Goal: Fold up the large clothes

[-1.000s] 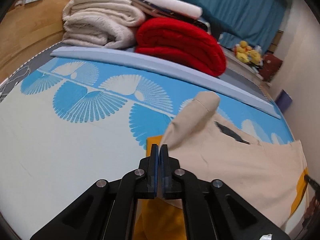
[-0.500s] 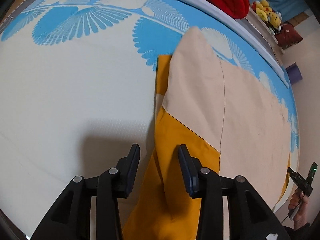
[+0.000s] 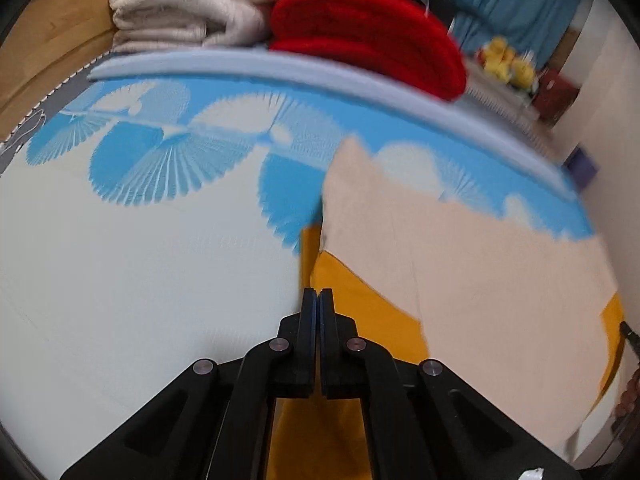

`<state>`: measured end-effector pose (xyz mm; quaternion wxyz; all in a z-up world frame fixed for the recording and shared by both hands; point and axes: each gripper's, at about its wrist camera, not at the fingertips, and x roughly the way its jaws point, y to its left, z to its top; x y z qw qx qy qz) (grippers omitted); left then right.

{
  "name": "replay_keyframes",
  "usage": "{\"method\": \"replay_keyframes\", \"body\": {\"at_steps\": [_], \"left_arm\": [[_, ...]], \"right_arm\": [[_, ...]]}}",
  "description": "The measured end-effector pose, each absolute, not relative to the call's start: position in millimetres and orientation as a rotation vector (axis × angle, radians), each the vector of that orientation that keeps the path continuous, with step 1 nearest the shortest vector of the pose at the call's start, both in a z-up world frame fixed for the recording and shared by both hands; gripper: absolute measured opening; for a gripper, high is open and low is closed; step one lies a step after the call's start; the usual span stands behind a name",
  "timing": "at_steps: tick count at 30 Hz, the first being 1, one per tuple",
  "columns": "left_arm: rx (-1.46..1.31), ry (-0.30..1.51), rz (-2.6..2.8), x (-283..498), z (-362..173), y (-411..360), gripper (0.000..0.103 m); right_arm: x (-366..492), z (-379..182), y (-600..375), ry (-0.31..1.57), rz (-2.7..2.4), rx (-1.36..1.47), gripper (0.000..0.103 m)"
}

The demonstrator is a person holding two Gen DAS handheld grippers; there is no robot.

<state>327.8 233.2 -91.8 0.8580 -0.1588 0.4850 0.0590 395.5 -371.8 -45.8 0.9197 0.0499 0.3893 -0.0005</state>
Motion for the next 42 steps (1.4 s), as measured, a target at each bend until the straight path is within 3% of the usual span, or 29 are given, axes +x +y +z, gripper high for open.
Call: {"method": "replay_keyframes", "body": {"at_steps": [6,8,10,14,16,20,23,25,28,31,34,38,42], "left_arm": [[-0.328,1.225,0.139,330,-136,231,0.0],[-0.347,1.25,0.129,325,-135,232,0.008],[-0.343,1.219,0.098,320,-123,230,0.008],[-0.275,1.146,-0.118,301,-96,209,0.01],[-0.259,1.196,-0.229,296,-104,197,0.015],[-0.038,1.405,-0.188,285,-154,178,0.017],[-0.115,1.386,-0.217,278,-143,184,0.009],[-0.159,1.388,-0.29,270,-141,185,0.016],[-0.031,1.455,-0.261,257,-163,178,0.018],[-0.014,1.418,-0.186,250,-150,177,0.019],[0.0,1.354,-0.062,239,-125,176,0.014],[-0.054,1.201,0.05,213,-83,156,0.015],[-0.137,1.096,0.119,181,-75,125,0.016]], "right_arm": [[424,-115,-376,1.104,-0.085,0.06,0.002],[422,-117,-379,1.115,-0.079,0.059,0.002],[421,-112,-381,1.116,-0.08,0.05,0.01],[398,-87,-384,1.038,-0.025,0.044,0.011],[391,-89,-379,1.055,0.052,0.002,0.013],[379,-148,-368,1.304,0.09,-0.218,0.012],[369,-142,-362,1.258,0.092,-0.303,0.009],[365,-137,-368,1.256,0.116,-0.246,0.009],[359,-154,-379,1.323,0.094,-0.268,0.01],[355,-147,-383,1.344,0.054,-0.24,0.011],[348,-122,-373,1.277,-0.01,-0.259,0.011],[324,-58,-312,0.98,0.132,-0.191,0.016],[298,-54,-227,0.899,0.308,-0.193,0.015]]}}
